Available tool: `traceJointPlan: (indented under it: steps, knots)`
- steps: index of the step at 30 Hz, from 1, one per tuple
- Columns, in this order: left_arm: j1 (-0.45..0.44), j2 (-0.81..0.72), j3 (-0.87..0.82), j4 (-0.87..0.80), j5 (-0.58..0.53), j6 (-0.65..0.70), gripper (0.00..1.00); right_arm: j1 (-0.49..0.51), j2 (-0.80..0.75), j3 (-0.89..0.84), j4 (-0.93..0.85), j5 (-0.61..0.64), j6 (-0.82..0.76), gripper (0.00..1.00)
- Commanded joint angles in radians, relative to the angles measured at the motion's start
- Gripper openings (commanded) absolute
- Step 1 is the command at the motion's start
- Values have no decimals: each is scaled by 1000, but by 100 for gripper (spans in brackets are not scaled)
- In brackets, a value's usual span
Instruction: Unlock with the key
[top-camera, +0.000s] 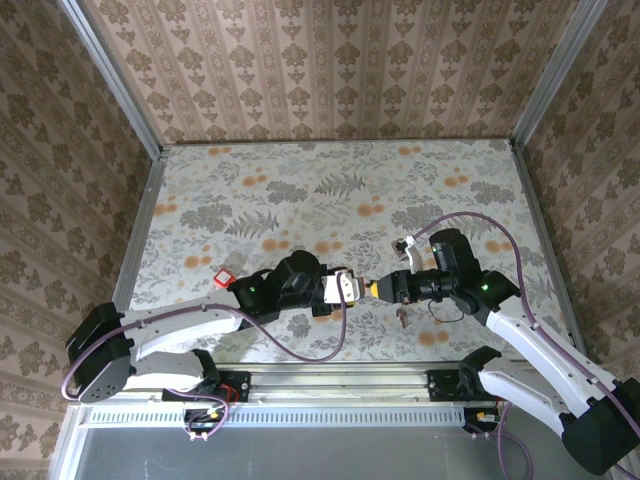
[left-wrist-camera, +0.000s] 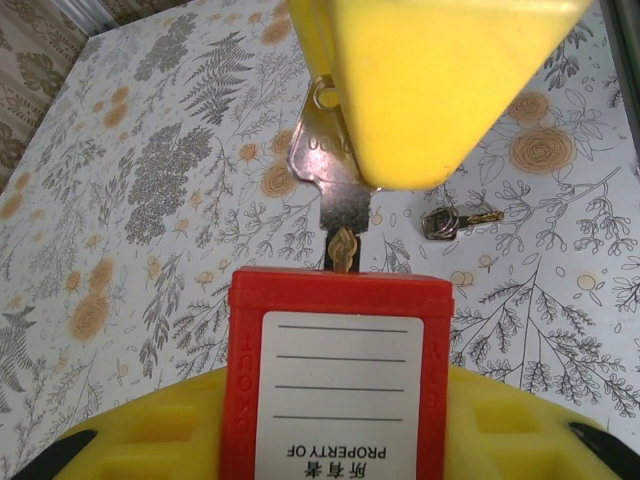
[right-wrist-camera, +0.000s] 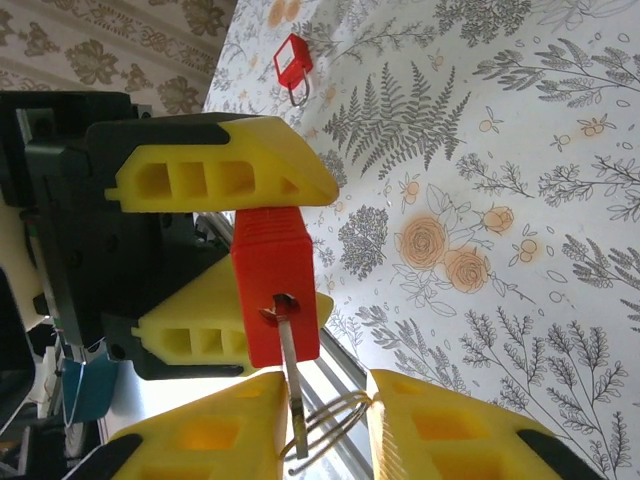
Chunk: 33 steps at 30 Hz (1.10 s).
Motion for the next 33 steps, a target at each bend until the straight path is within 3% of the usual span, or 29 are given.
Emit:
traceJointPlan:
  steps: [1, 18, 26, 33]
  knots:
    - [-1, 1, 41, -4, 33, 8, 0, -7, -18, -8, 8, -24, -22, 26]
    - [-2, 17, 47, -23, 54, 6, 0, -24, -8, 9, 4, -48, -34, 24]
    - [2, 17, 51, -37, 70, 15, 0, -24, -2, 3, 17, -83, -37, 3]
    - [21, -5, 48, -40, 145, 24, 0, 14, 0, -14, 67, -119, -27, 0]
